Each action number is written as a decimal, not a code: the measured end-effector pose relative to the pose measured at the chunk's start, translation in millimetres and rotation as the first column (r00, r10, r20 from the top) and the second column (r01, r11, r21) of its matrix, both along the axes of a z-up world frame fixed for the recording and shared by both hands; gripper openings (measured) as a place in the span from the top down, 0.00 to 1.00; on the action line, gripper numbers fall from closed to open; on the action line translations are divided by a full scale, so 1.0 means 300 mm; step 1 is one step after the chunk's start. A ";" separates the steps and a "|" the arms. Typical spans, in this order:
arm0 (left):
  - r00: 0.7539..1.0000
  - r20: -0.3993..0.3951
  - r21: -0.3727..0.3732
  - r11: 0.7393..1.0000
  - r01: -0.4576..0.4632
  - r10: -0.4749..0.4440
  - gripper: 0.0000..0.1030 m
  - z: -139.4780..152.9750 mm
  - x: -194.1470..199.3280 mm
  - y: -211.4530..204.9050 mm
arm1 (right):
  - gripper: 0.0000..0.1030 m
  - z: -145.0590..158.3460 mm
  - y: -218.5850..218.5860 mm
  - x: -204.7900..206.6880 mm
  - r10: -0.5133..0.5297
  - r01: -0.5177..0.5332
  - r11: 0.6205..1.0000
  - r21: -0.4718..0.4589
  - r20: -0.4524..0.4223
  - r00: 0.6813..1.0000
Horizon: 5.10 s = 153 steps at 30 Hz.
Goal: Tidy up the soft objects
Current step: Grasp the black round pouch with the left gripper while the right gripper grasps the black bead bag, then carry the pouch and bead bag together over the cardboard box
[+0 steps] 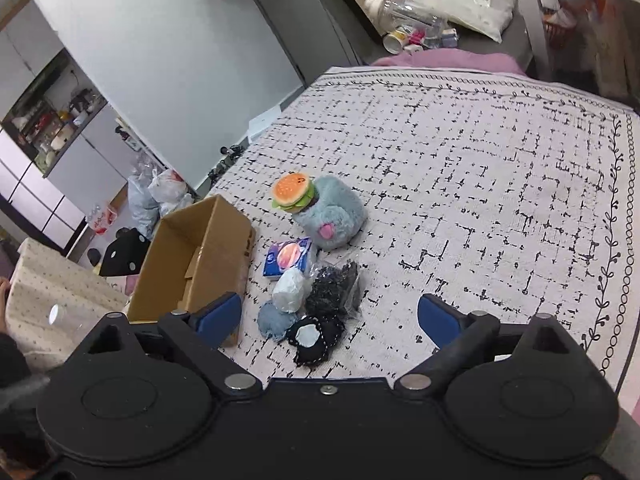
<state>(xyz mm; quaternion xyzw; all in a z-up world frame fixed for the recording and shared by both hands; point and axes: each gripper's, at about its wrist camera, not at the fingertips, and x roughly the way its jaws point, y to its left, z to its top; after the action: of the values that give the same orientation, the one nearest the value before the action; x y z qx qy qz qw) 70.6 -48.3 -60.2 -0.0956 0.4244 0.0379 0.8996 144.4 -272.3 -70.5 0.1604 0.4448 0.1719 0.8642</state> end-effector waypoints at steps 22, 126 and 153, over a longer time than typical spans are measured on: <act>0.980 -0.195 -0.171 0.983 -0.070 0.036 0.49 -0.288 0.209 -0.029 | 0.17 -0.199 0.071 0.171 0.048 -0.028 0.994 0.110 -0.178 0.983; 0.976 0.068 -0.201 0.961 -0.188 0.205 0.79 0.079 0.071 0.284 | 0.70 0.066 0.301 0.063 -0.077 0.071 0.988 0.135 0.037 0.996; 0.970 -0.050 -0.134 0.961 -0.242 0.237 0.79 -0.080 0.219 0.457 | 0.70 -0.056 0.574 0.186 -0.003 0.012 0.993 0.121 -0.075 0.997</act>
<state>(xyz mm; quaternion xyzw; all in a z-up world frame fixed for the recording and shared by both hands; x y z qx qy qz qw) 136.5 89.0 -84.2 -0.2082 0.4265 0.1182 0.8722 200.1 -100.2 -87.3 0.2204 0.4650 0.1893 0.8363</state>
